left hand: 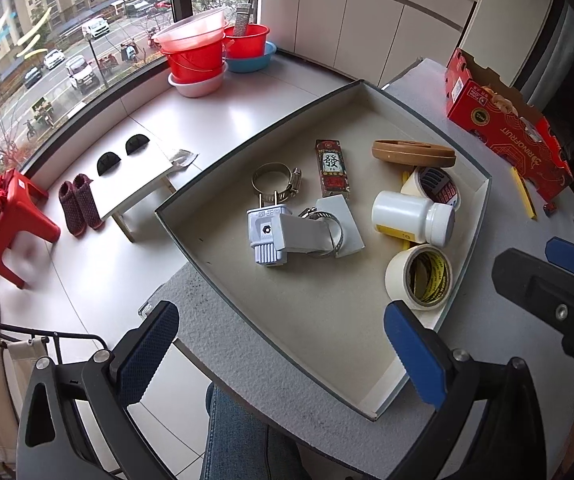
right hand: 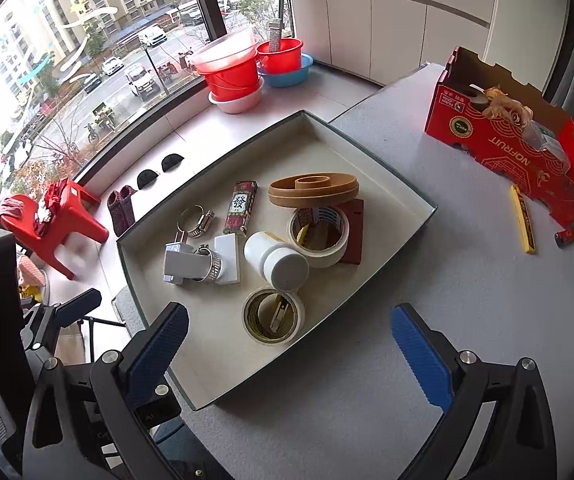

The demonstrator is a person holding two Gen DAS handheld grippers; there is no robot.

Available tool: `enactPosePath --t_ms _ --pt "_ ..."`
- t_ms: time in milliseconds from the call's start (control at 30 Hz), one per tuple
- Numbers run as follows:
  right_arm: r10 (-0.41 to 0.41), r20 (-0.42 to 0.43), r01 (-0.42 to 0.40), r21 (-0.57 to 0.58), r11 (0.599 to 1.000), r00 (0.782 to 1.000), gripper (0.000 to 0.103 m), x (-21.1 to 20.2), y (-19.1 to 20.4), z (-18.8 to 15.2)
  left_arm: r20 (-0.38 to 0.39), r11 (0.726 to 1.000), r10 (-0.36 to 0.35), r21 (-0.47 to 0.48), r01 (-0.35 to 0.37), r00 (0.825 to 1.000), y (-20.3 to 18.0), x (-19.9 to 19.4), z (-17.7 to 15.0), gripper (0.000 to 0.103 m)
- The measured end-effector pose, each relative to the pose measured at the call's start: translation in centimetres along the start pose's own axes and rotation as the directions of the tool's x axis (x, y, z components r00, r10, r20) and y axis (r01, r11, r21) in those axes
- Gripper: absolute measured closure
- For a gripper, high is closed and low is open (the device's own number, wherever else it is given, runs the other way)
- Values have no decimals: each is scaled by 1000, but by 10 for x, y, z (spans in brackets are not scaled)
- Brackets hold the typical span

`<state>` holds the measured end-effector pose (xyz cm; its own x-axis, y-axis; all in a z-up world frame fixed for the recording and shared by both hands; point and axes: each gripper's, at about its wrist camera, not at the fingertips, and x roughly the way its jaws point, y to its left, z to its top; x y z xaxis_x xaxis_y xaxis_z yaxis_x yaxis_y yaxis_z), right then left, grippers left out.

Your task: Organize rigid objects

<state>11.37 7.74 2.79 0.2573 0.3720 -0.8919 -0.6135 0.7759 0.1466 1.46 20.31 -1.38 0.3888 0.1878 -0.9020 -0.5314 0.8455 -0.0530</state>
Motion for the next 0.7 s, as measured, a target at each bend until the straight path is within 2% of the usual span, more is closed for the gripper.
enactPosePath --t_ms 700 --pt "-25 -34 24 -23 999 999 1 -2 5 -9 6 1000 12 2 -12 1000 1 -10 -8 0"
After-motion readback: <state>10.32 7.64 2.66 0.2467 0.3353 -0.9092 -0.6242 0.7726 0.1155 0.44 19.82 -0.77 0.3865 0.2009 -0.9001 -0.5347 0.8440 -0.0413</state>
